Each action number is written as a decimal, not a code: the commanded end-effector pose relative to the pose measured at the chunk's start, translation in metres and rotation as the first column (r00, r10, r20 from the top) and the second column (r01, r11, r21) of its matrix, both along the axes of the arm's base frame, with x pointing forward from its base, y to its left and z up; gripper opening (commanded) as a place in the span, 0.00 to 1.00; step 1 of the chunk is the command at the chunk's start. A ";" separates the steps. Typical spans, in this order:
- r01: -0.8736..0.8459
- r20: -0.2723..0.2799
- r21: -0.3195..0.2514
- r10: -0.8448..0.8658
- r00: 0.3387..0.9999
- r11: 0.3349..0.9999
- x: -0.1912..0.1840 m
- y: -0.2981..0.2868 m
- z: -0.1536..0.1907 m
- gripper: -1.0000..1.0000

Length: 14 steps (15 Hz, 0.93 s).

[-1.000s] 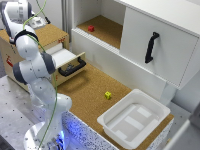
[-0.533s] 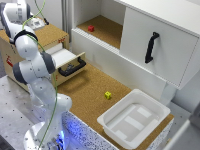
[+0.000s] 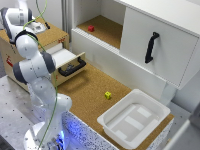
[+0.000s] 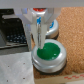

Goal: Turn on the green led light

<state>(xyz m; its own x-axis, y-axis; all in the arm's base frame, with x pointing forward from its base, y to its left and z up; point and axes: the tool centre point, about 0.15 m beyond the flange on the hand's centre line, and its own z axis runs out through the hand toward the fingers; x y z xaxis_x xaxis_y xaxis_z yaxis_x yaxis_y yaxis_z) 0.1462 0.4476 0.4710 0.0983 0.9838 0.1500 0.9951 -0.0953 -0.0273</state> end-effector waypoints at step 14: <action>0.009 0.145 0.068 -0.018 0.989 0.998 -0.004 -0.022 0.085 1.00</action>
